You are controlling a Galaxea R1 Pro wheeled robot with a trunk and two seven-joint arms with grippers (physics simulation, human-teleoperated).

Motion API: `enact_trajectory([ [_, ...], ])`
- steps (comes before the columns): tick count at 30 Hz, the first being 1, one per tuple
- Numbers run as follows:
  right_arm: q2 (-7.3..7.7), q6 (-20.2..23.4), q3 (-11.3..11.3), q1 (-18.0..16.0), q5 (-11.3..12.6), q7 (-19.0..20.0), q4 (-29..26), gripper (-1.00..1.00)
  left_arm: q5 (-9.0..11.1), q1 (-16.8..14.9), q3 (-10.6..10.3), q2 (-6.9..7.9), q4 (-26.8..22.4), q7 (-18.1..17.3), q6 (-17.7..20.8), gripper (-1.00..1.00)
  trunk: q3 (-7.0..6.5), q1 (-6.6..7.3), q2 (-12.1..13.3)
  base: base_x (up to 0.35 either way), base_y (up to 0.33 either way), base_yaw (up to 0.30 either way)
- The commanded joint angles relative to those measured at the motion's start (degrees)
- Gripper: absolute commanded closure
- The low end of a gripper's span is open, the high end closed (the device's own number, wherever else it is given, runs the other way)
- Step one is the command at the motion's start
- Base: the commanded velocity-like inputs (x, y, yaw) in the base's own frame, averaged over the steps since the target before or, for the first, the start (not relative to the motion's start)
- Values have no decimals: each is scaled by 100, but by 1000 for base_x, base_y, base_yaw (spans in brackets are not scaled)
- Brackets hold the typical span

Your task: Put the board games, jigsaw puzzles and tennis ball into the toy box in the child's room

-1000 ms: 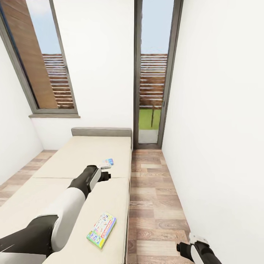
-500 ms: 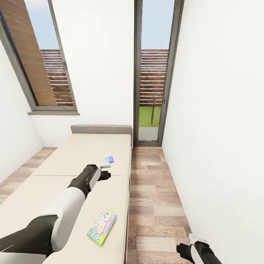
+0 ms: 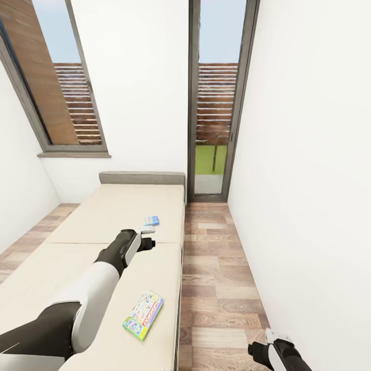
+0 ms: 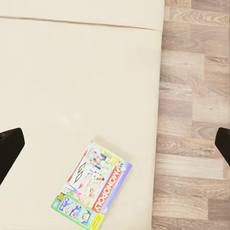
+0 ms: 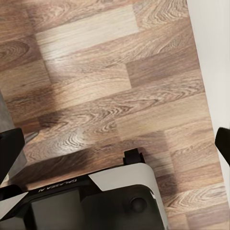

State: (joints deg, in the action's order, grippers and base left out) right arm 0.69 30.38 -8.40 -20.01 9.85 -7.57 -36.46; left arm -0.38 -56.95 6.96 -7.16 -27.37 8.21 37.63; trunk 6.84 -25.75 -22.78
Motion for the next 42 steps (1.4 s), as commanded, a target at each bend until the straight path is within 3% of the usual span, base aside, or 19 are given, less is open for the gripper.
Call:
enact_trajectory([
  [1,3,25,5,-3,63,-40,-10,-100,1,-4,33,-7,-33,7,28,-100,23,-3,-13,0,0,0],
  [18,10,21,21,-3,54,-26,-10,-100,20,0,29,29,-188,-38,26,-100,169,-3,-13,20,0,0],
  [34,10,-2,31,-3,43,-25,-10,-100,20,0,23,30,-190,-39,25,-100,180,-3,-13,29,0,-3],
  [42,5,-9,31,-3,39,-25,-10,-100,20,0,16,30,-190,-39,22,-100,181,-3,-13,37,-106,-162],
])
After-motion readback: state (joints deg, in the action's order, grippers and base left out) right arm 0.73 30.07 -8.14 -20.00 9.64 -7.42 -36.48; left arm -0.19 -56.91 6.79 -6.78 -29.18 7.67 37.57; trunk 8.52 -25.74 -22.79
